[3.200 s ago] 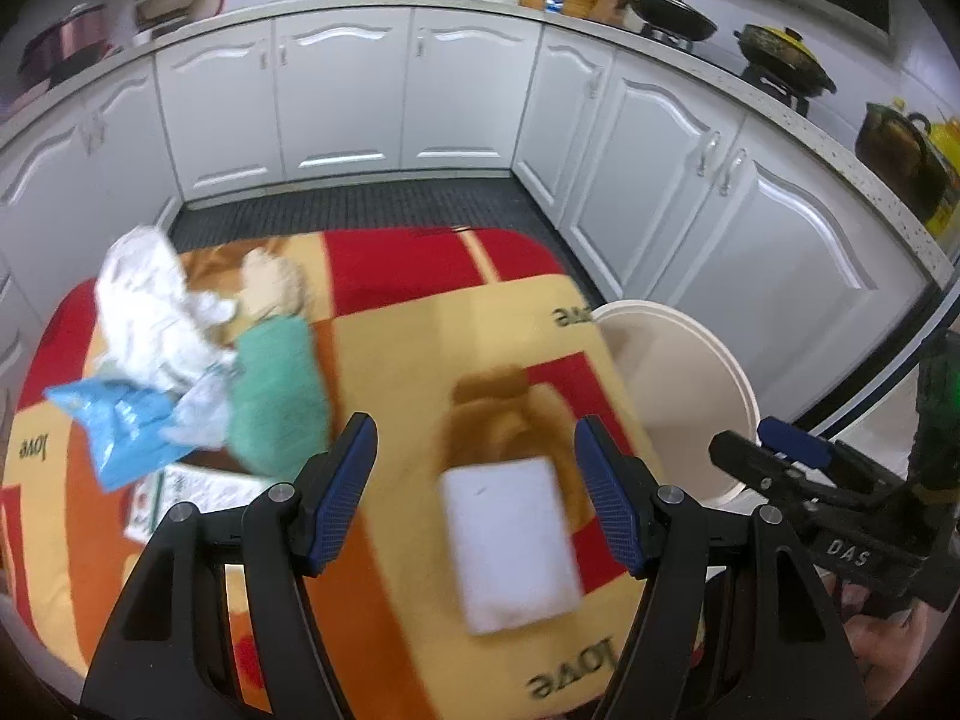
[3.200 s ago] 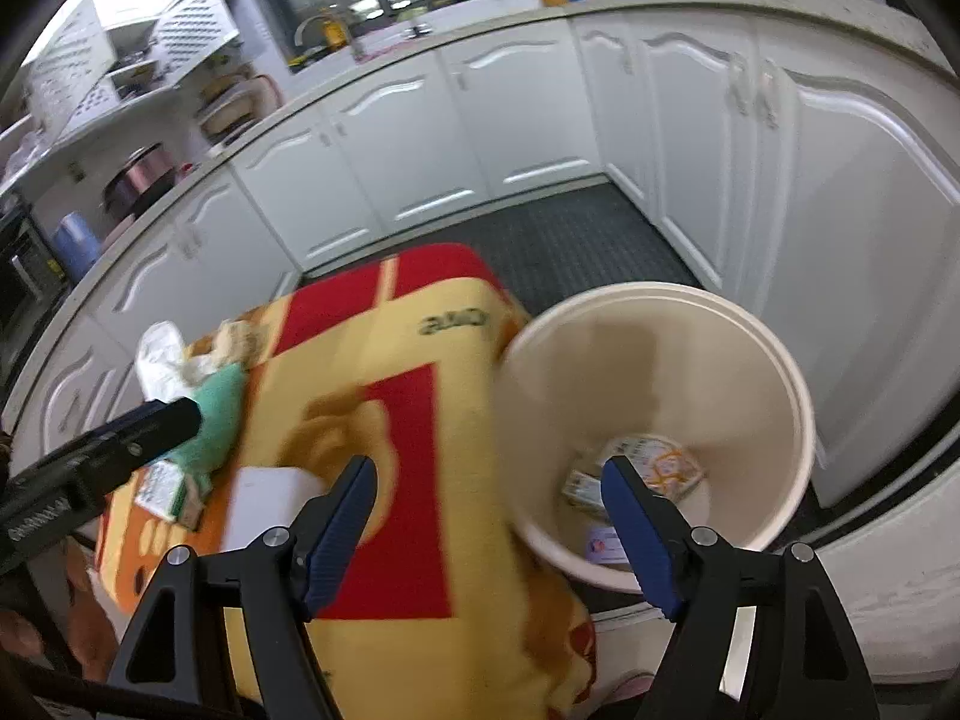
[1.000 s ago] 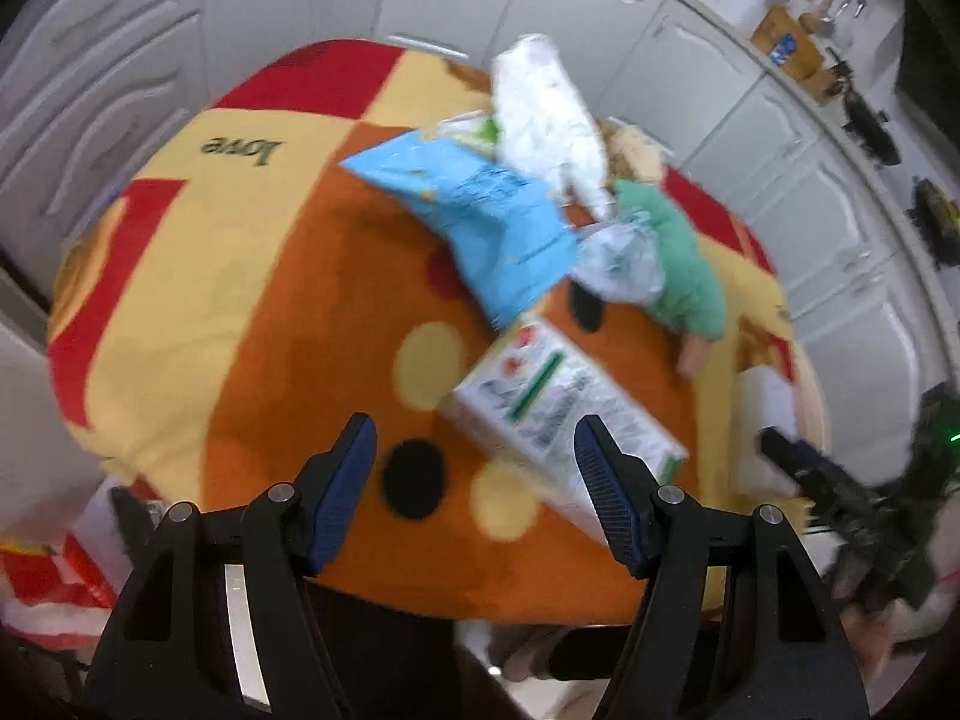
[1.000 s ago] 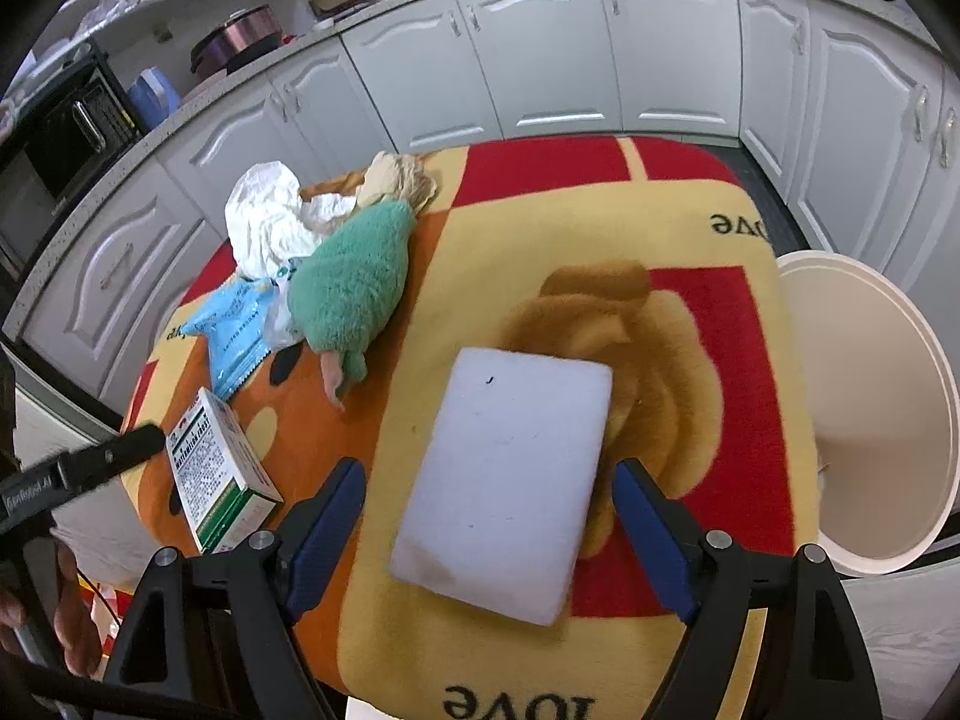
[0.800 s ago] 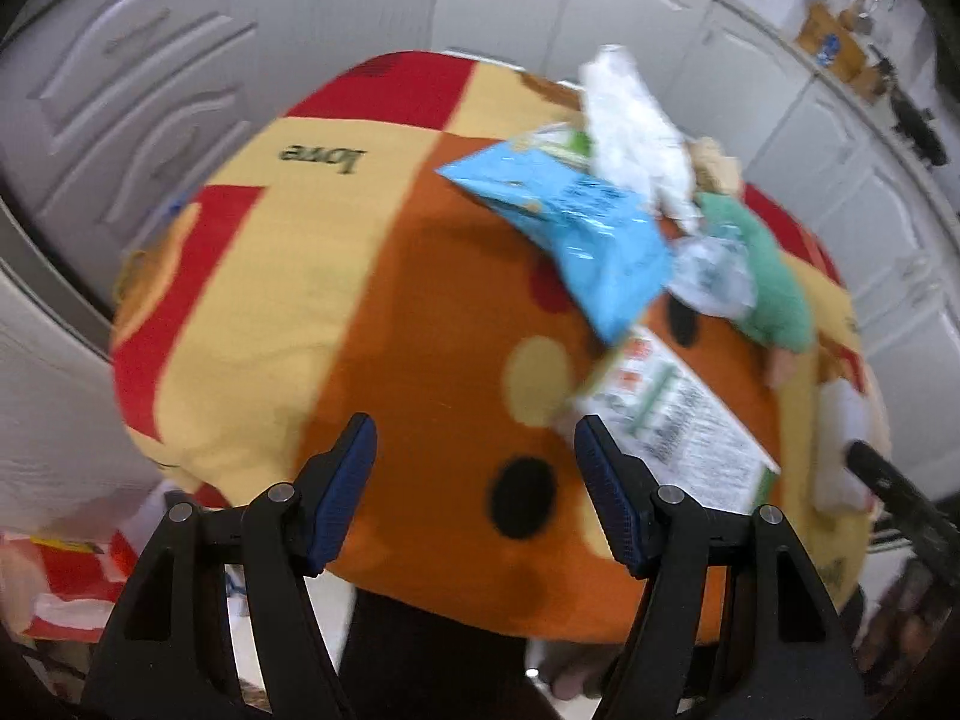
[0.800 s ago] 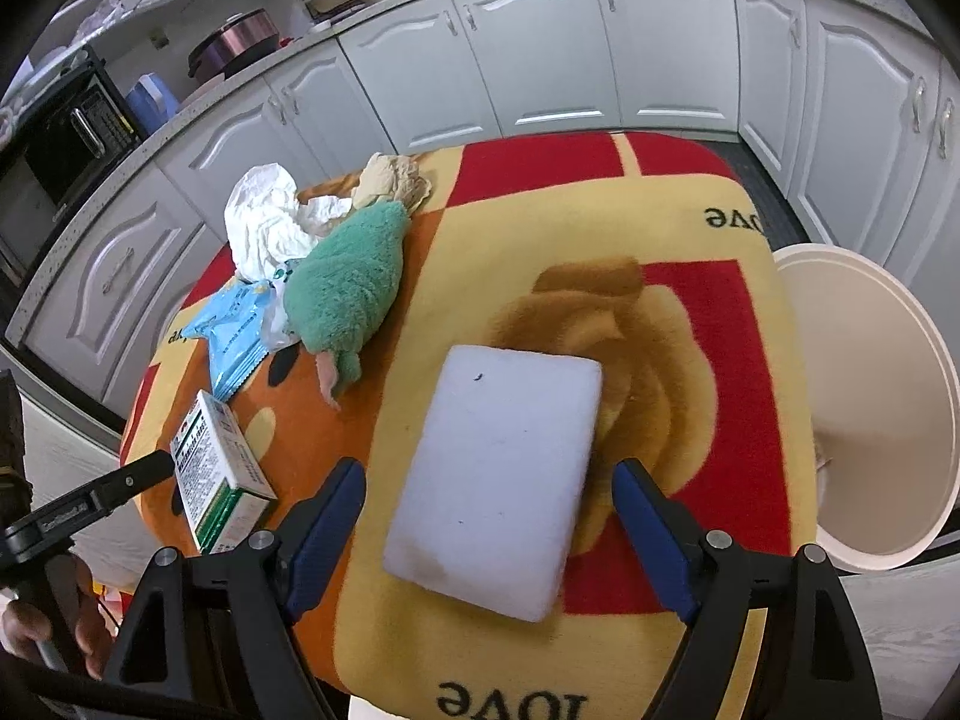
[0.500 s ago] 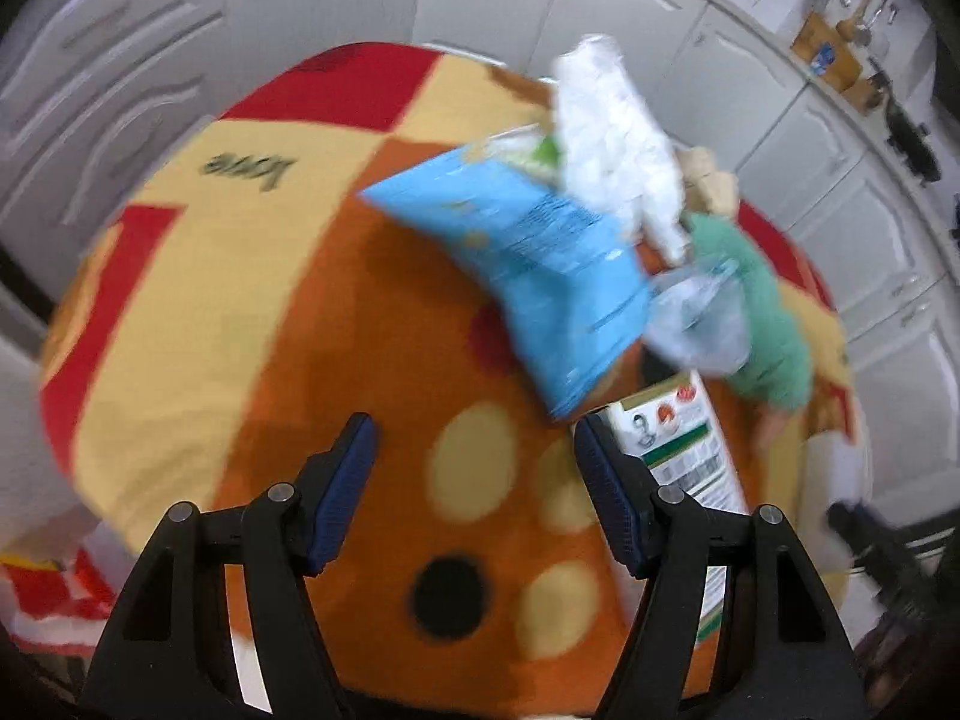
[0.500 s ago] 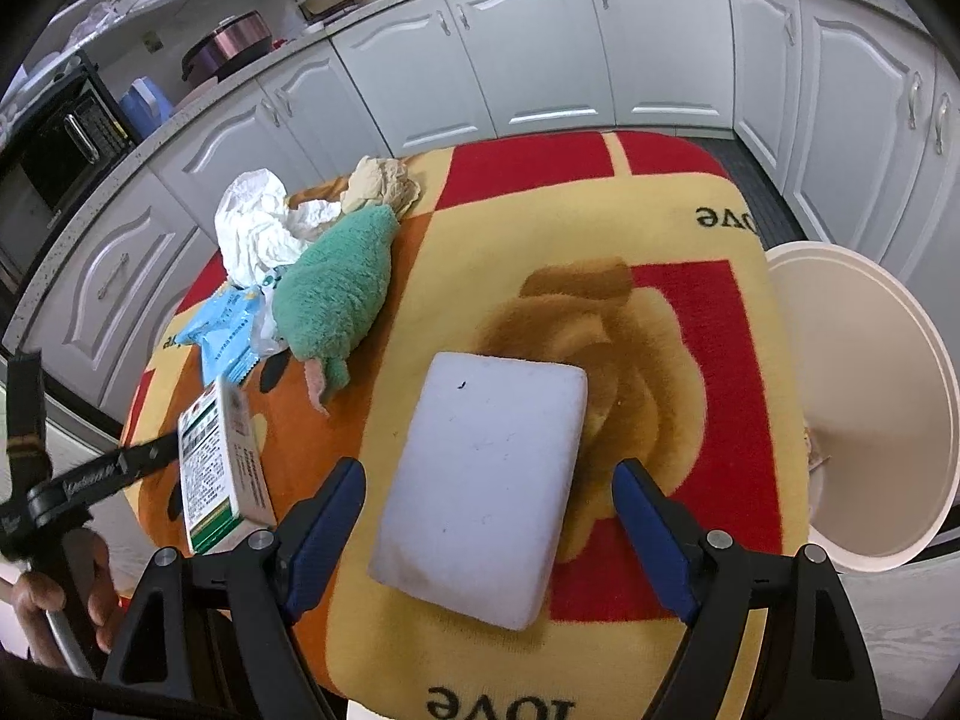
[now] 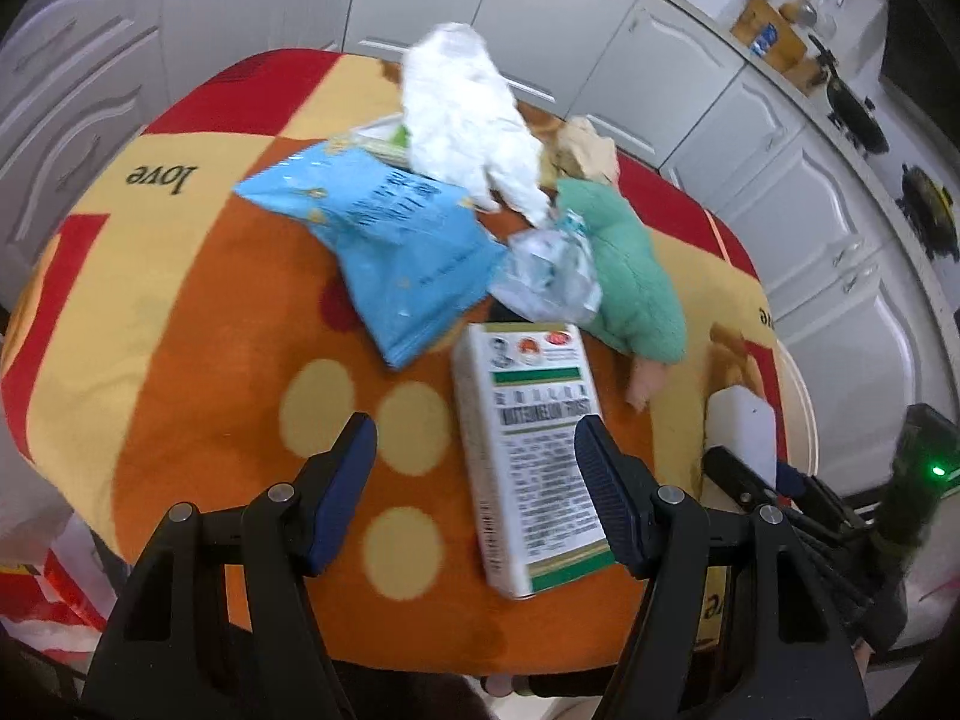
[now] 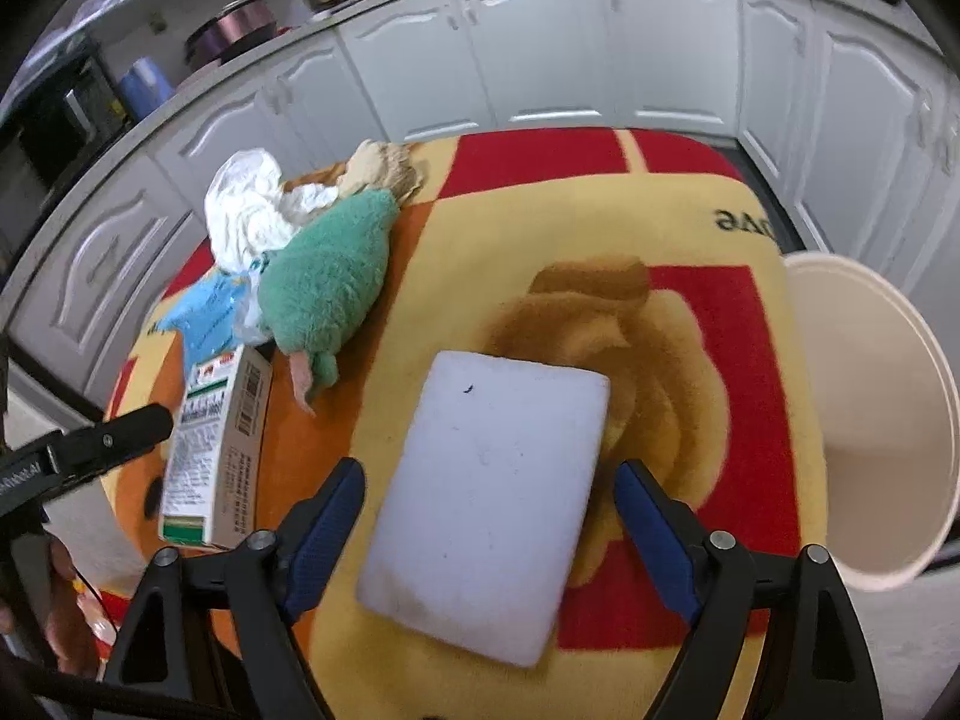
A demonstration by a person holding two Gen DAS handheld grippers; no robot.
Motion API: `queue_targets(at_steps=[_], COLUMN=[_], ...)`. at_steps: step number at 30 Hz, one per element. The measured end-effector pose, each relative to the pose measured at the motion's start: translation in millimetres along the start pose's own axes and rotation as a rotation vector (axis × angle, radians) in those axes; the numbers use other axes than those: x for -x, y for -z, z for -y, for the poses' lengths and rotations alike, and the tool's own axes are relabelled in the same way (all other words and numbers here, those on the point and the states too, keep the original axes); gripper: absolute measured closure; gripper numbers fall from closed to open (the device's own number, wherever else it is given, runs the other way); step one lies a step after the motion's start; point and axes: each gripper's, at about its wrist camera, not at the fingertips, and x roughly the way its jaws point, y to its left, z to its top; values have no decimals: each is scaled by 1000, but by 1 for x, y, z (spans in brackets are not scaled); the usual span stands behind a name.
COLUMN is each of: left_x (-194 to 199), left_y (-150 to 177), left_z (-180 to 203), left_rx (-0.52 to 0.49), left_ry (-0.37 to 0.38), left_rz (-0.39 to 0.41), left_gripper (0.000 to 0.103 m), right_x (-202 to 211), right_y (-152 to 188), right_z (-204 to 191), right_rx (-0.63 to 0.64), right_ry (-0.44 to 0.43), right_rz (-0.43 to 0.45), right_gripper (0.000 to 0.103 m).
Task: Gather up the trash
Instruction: 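Grasp the Watermelon Frost box with the left tool while the right tool grasps the white sponge, then carry box and sponge over the beige bucket and open both tools to drop them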
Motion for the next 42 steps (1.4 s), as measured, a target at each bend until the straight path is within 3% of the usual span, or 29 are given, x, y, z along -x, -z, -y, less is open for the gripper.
queue_targets(at_steps=[12, 18, 21, 24, 27, 35, 42], left_x=[-30, -33, -28, -21, -9, 8, 1], left_y=[4, 6, 6, 6, 6, 7, 3], left_z=[33, 32, 29, 26, 33, 76, 129], left_rx=[-80, -85, -93, -84, -118, -222, -316], left_ry=[-43, -15, -1, 67, 66, 89, 101], left_rz=[-29, -41, -33, -34, -6, 31, 40], left_gripper=[35, 36, 48, 48, 49, 49, 49], right_x=[57, 61, 62, 65, 68, 78, 89], right_y=[6, 9, 9, 11, 12, 12, 14], right_z=[37, 39, 37, 35, 36, 47, 81], right_rx=[-98, -107, -98, -91, -91, -105, -152], right_ry=[-86, -97, -100, -98, -93, -72, -18], right_rz=[135, 142, 147, 154, 164, 188, 206], right_gripper=[40, 40, 40, 40, 40, 40, 40])
